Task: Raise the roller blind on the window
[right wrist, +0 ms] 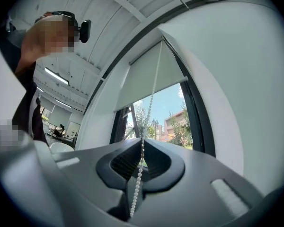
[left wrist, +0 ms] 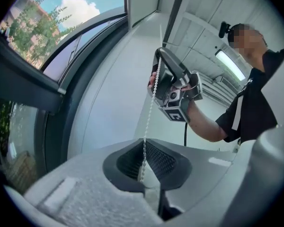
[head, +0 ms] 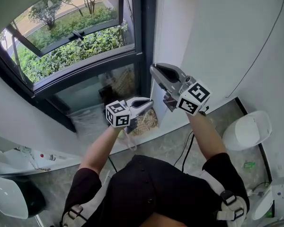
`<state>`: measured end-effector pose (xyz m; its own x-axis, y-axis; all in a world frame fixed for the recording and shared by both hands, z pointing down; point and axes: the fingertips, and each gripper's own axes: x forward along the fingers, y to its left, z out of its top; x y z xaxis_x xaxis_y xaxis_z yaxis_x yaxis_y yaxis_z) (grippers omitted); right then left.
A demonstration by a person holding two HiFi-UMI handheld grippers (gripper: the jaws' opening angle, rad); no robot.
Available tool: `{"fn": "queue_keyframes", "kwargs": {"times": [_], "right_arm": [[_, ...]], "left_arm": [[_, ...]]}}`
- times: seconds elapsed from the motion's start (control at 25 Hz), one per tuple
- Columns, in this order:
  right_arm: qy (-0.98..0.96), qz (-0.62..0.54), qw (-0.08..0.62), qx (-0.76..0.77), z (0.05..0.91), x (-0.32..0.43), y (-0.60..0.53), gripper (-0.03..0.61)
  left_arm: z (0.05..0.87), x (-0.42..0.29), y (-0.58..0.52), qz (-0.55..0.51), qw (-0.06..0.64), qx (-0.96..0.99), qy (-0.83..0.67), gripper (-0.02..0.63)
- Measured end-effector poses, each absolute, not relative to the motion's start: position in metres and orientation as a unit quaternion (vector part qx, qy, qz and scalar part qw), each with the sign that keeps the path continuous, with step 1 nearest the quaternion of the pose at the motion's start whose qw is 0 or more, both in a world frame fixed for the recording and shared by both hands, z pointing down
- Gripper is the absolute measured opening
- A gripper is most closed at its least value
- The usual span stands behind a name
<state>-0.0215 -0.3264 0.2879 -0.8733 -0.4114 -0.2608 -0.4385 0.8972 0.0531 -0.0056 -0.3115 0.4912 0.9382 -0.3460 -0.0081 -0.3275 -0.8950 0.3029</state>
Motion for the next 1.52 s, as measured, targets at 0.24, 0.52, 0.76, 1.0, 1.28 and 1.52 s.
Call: {"fn": "queue_keyframes", "kwargs": {"times": [0.24, 0.52, 0.76, 1.0, 1.28, 1.52], "right_arm": [[0.969, 0.017, 0.072, -0.234, 0.358, -0.008, -0.332, 0.017], [0.970, 0.022, 0.077, -0.227, 0.354, -0.008, -0.324, 0.018], [0.970, 0.026, 0.080, -0.229, 0.352, -0.008, -0.321, 0.018], [0.969, 0.031, 0.073, -0.236, 0.354, -0.001, -0.324, 0.018], [0.971, 0.033, 0.066, -0.229, 0.354, -0.004, -0.321, 0.018], [0.971, 0.030, 0.076, -0.225, 0.355, -0.001, -0.317, 0.018]], "left_arm": [[0.528, -0.011, -0.288, -0.008, 0.187, 0.974, -0.128, 0.170], [0.379, -0.038, -0.318, -0.118, 0.076, 0.978, -0.153, 0.179], [0.281, -0.015, -0.319, -0.135, -0.021, 0.984, -0.111, 0.179], [0.241, -0.001, -0.329, -0.162, -0.031, 0.982, -0.092, 0.179], [0.222, 0.012, -0.331, -0.185, -0.021, 0.979, -0.083, 0.161], [0.229, 0.017, -0.329, -0.172, -0.021, 0.980, -0.101, 0.012]]}}
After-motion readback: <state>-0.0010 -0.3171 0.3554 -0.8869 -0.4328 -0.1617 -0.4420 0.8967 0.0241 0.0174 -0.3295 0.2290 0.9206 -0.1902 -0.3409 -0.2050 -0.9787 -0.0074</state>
